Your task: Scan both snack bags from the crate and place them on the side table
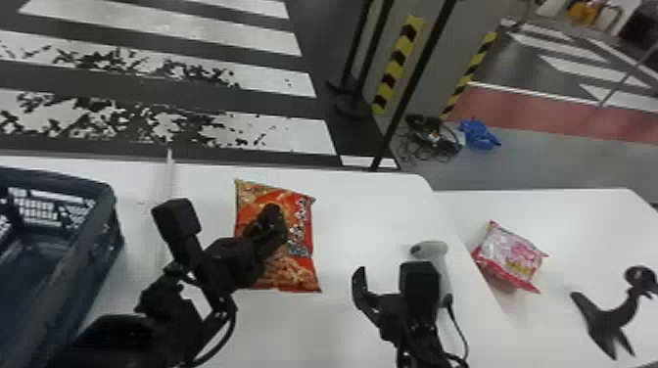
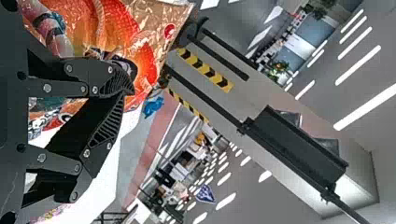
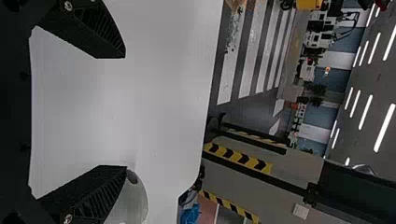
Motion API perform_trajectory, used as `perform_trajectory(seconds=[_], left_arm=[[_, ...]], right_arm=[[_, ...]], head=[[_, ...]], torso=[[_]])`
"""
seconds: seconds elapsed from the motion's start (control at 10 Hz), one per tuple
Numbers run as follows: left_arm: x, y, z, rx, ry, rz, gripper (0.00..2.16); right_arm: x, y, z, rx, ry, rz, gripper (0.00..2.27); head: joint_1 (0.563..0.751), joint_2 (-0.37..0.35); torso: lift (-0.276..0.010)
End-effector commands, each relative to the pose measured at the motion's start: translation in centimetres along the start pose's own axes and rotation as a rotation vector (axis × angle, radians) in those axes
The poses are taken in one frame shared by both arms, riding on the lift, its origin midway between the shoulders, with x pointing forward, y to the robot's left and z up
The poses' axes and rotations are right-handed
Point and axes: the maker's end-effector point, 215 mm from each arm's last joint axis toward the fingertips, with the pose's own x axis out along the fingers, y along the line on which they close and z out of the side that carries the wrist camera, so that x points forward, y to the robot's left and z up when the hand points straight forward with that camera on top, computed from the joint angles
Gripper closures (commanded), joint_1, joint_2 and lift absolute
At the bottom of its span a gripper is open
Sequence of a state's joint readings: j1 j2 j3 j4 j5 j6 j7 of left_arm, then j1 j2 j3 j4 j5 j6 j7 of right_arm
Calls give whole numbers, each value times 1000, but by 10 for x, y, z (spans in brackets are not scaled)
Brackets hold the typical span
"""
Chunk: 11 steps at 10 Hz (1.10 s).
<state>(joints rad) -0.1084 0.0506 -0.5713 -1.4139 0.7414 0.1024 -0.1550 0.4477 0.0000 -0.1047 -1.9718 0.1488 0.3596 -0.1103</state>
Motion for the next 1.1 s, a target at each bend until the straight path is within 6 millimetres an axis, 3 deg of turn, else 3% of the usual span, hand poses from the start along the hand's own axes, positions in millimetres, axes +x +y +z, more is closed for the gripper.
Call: perform_trajectory(seconds=[0.0,0.1,0.2,0.3,0.6,0.7,0.8,1.0], left_arm=[[0,1,-20,-6,18,7,2128],[0,2,-18,-6,-4,2,1521],[2,3,-17,-4,-2,1,353],[4,2,-12,-8,-9,-5,-2],[2,3,-6,-21,-17,-13,2],[0,2,4,-15,-35,-26,2],[-6,-6,22,7,-67,-37,2],[-33,2,72,135,-137,-8,12]], right_arm=[[2,-7,3,16,-3,-11,76],[3,-8,4,18,-5,-12,76],[3,-8,3,19,-4,-11,76],[3,-9,2,19,0,-13,76],[2,-9,4,24,-3,-12,76],[1,-9,2,25,5,-12,73],[0,-8,0,35,12,-5,73],[-3,-3,3,57,18,21,66]], head=[[695,-350],[695,-350],[695,-350],[695,-350],[695,-350],[695,-350],[695,-350],[695,-350]], torso=[[-98],[-98],[-98],[-98],[-98],[-98],[-98],[-98]])
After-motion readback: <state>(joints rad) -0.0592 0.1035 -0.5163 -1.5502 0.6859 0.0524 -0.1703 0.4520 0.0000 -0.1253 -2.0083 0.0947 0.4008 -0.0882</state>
